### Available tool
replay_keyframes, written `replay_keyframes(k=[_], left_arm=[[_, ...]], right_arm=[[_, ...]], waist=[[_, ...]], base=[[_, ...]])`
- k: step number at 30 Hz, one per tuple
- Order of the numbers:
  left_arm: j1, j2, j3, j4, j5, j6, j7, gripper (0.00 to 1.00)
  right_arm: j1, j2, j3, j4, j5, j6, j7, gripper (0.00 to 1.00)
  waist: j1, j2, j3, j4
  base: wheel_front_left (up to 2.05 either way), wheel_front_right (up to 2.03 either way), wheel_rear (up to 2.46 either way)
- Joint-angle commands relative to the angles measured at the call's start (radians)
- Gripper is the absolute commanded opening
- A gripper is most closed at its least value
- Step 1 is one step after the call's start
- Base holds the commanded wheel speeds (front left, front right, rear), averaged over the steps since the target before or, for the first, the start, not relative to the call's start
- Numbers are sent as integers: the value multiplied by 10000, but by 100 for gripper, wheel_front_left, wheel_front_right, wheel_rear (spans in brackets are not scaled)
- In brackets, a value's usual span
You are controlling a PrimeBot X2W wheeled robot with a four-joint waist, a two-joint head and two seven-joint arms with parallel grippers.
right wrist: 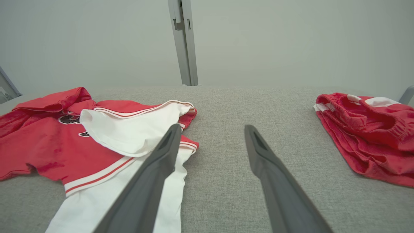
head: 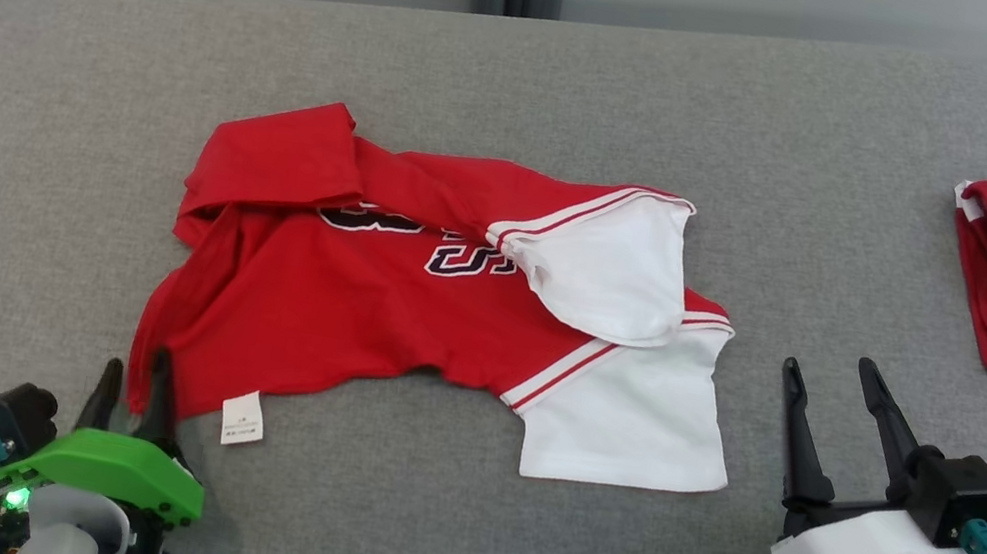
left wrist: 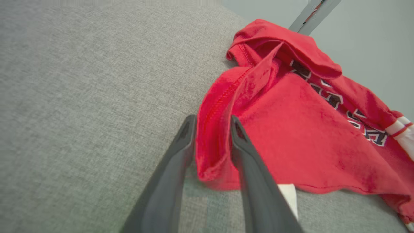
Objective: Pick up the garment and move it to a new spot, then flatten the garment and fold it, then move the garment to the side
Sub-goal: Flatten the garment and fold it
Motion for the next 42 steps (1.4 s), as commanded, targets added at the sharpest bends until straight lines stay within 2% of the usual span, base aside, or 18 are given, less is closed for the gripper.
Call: replay_keyframes(k=[1,7,16,24,28,42], left_arm=[[203,61,193,-259,270,-38,-3,100],[956,93,900,-1465,1346,-111,-1,100],[2330,47,327,-3075,2561,-199,-1,100],[3220,38,-322,-3925,2419,-203,-1,100],[3517,37,-535,-4253,2299,-67,-3,100],[3624,34,-773,-4423,2473,141,-3,100]], right_arm=[[169,-35,-32,31,-84,-13,-20,100],[354,-35,-77,108,-83,-13,-20,100],[815,-35,-149,265,-25,-13,-20,100],[1222,-35,-153,256,141,-13,-20,100],[1442,-33,-182,300,262,-13,-18,100],[1476,-33,122,536,375,-13,-19,100]], waist=[[0,0,-93,86],[0,0,-461,258],[0,0,-1425,558],[0,0,-1899,671],[0,0,-1986,653],[0,0,-1886,572]], base=[[0,0,0],[0,0,0],[0,0,0],[0,0,0],[0,0,0],[0,0,0]])
